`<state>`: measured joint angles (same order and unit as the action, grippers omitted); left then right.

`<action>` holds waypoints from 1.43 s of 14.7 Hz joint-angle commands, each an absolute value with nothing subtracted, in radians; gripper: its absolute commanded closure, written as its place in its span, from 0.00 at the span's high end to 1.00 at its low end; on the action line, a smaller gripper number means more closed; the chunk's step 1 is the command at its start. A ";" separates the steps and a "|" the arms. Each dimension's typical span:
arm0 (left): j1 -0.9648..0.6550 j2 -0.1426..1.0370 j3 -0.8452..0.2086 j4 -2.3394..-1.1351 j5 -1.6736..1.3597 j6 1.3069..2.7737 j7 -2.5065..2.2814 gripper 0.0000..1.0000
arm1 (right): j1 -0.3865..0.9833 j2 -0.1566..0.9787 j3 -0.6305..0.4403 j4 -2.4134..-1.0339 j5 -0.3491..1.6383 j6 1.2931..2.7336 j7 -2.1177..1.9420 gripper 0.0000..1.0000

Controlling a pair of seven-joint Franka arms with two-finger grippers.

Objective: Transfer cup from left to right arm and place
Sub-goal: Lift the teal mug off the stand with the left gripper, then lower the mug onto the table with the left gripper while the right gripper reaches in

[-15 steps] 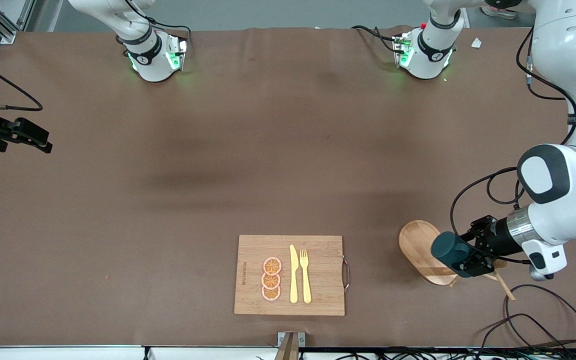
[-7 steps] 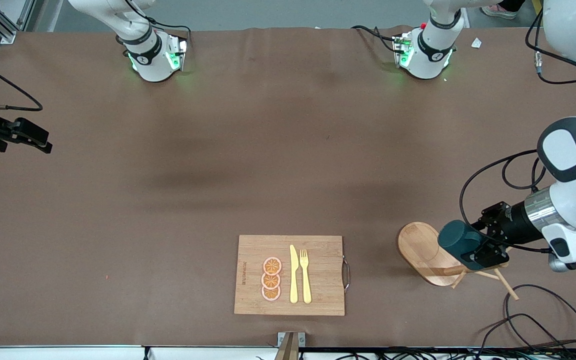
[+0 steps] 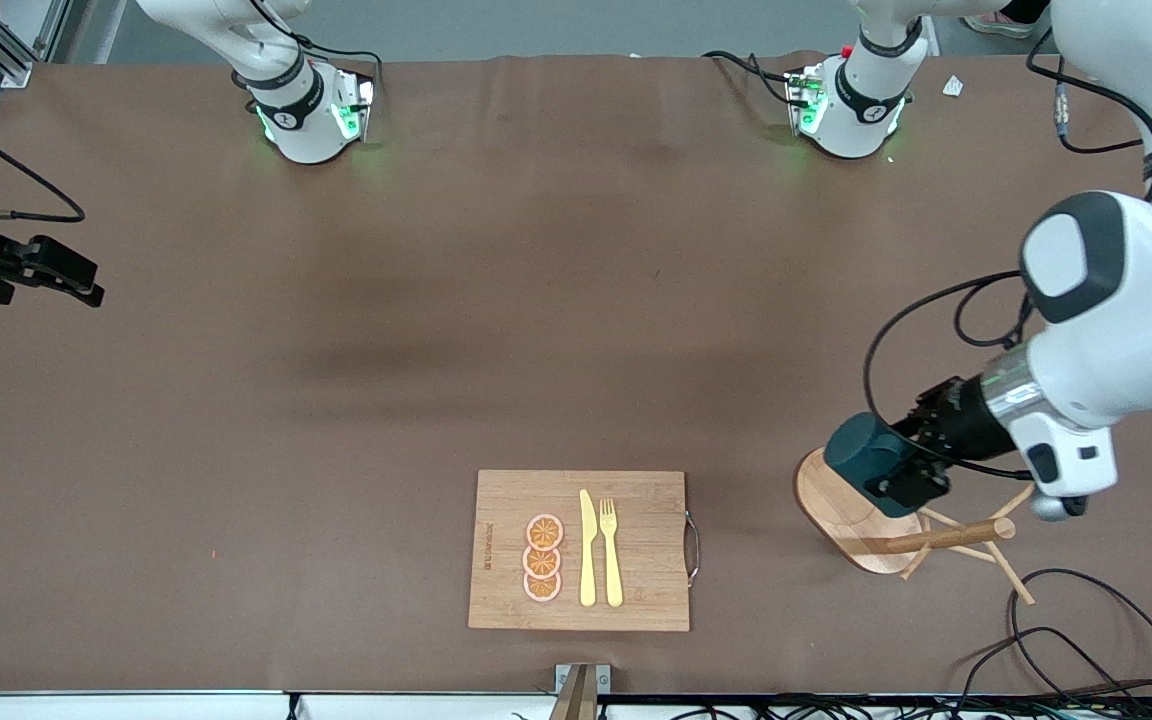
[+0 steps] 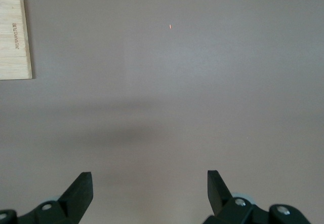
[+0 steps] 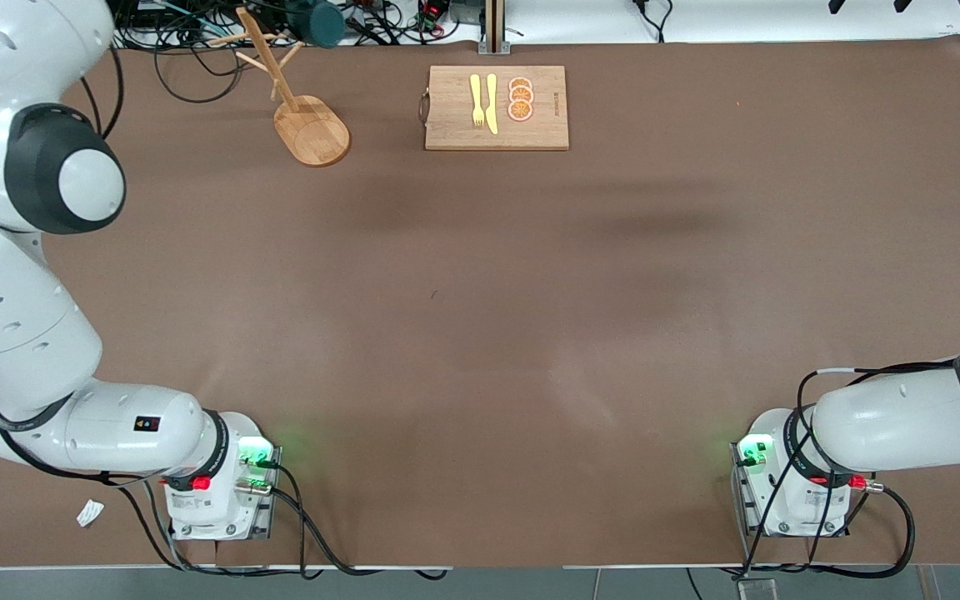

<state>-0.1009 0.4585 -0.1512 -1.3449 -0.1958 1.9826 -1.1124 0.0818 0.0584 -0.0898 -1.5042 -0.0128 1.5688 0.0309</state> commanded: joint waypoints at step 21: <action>-0.745 0.721 -0.132 -1.359 0.780 2.010 -1.829 0.68 | 0.078 0.040 -0.089 -1.525 -0.023 1.572 0.032 1.00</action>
<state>-0.6882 0.6999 -0.1487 -1.3713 0.7059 2.0177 -1.7464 0.0814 0.0584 -0.0912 -1.5043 -0.0129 1.5685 0.0309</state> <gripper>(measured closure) 0.159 0.000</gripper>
